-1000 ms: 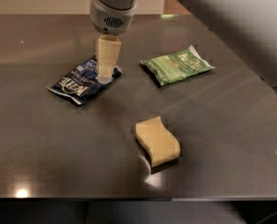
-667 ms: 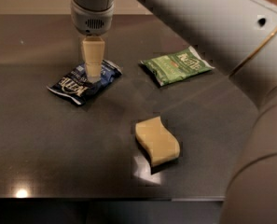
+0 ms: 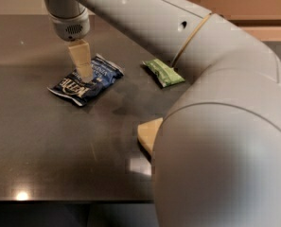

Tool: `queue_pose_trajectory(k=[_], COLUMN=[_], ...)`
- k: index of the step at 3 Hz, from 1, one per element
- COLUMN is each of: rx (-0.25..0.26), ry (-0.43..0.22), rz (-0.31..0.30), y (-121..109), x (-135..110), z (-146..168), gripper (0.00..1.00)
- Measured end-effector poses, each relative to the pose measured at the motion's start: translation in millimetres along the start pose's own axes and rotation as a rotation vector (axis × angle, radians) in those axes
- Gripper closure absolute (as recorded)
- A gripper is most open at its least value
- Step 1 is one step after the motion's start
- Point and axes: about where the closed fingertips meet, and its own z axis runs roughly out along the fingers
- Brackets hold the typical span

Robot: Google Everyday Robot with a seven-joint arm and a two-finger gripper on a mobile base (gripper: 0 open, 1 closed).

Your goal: Move blue chip bag near sponge

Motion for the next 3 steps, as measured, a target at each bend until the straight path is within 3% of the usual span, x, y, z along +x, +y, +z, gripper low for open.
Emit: queue_pose_trajectory(k=[1,3], rx=[-0.037,-0.178], ry=[0.051,0.045], rz=[-0.085,-0.223], y=[-2,15], x=[-7,-15], z=[24,65], gripper=[0.0,0.0])
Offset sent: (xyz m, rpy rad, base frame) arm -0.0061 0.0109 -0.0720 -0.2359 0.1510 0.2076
